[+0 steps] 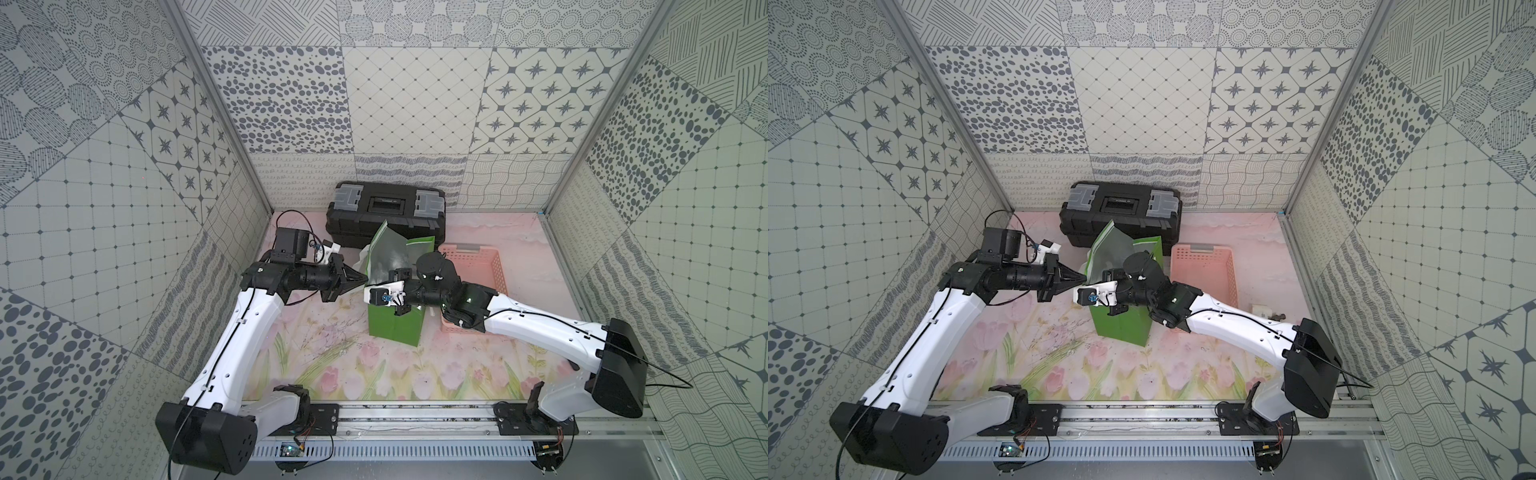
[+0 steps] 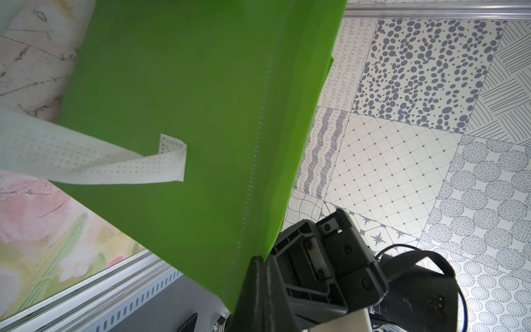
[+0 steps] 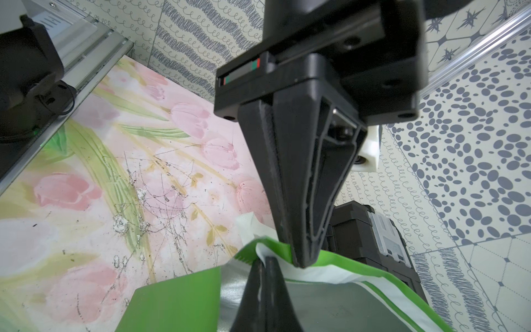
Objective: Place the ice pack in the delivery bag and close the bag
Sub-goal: Tear off the adhesive seal from the delivery bag.
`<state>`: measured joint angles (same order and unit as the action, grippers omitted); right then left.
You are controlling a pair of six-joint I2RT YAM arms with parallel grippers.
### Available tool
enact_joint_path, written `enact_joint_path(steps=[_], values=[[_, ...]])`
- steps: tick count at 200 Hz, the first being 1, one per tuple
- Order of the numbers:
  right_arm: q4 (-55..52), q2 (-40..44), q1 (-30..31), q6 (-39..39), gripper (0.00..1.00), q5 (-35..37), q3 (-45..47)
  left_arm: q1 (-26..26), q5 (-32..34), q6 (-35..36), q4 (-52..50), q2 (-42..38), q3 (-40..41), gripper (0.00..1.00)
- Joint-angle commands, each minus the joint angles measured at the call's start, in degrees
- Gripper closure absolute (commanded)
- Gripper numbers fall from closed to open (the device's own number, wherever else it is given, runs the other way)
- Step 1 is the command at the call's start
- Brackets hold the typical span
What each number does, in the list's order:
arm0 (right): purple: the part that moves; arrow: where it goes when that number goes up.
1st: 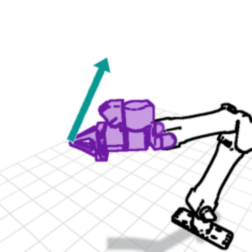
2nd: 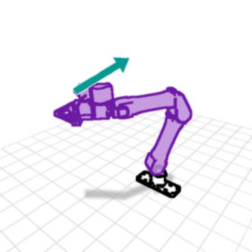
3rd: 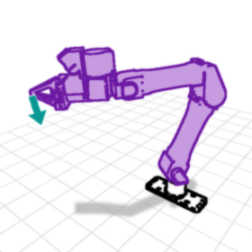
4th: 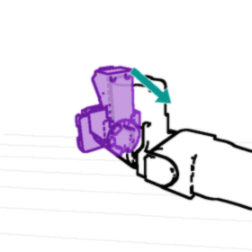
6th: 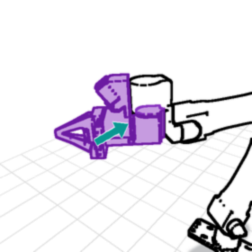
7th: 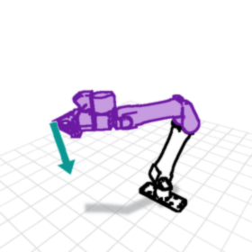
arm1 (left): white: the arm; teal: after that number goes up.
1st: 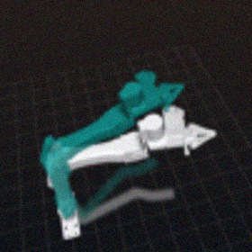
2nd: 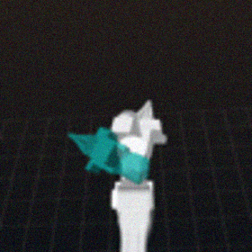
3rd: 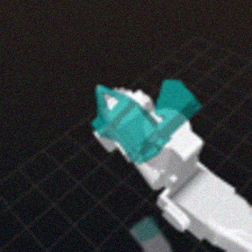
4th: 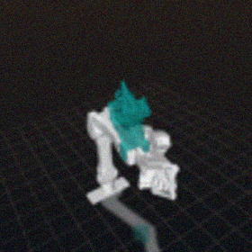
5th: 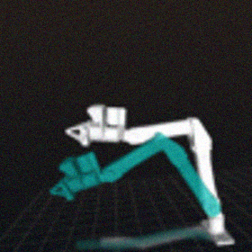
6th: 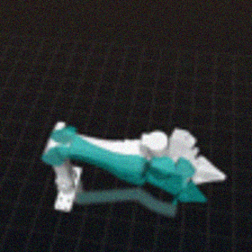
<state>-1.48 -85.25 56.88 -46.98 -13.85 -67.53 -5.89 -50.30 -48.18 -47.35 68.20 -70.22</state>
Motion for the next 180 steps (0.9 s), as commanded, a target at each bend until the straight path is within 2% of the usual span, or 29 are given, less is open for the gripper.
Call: enact_joint_path(steps=[1, 10, 24, 35, 55, 79, 102, 132, 151, 180], values=[[3.2, -0.1, 0.2, 0.4, 1.00, 0.7, -1.0, 0.1, 0.0, 0.9, 0.0, -0.1, -0.7, 1.00], [2.9, 0.0, 0.2, 0.5, 1.00, 0.6, -0.8, 0.2, 0.1, 1.0, -0.1, -0.1, -0.9, 1.00], [2.9, 0.2, 0.1, 1.2, 1.00, 0.6, -0.6, 0.2, 0.7, 1.2, -0.4, 0.0, -1.6, 0.88], [3.2, 0.4, -0.2, 2.2, 1.00, 1.1, -0.4, 0.2, 1.1, 1.5, -0.7, 0.1, -2.4, 0.74], [3.8, 1.0, -1.4, 5.1, 1.00, 1.7, -0.1, 0.3, 1.6, 1.7, -0.9, 0.3, -3.9, 0.69], [4.1, 2.0, -3.0, 8.1, 1.00, 2.9, 0.3, 0.7, 2.9, 2.0, -1.0, 0.0, -5.2, 0.52], [4.1, 2.3, -5.2, 12.1, 1.00, 4.4, -0.2, 1.6, 3.7, 2.4, -1.0, -0.5, -5.7, 0.47], [5.2, 1.3, -7.4, 17.0, 1.00, 6.2, -1.7, 2.7, 4.1, 3.1, -1.4, -1.3, -6.0, 0.44], [5.5, -0.2, -9.2, 19.6, 1.00, 11.0, -3.9, 3.5, 4.1, 3.9, -1.4, -2.1, -6.0, 0.41], [4.2, -3.4, -15.1, 24.2, 1.00, 18.8, -10.4, 4.3, 5.2, 7.6, -1.6, -3.8, -5.8, 0.27]])
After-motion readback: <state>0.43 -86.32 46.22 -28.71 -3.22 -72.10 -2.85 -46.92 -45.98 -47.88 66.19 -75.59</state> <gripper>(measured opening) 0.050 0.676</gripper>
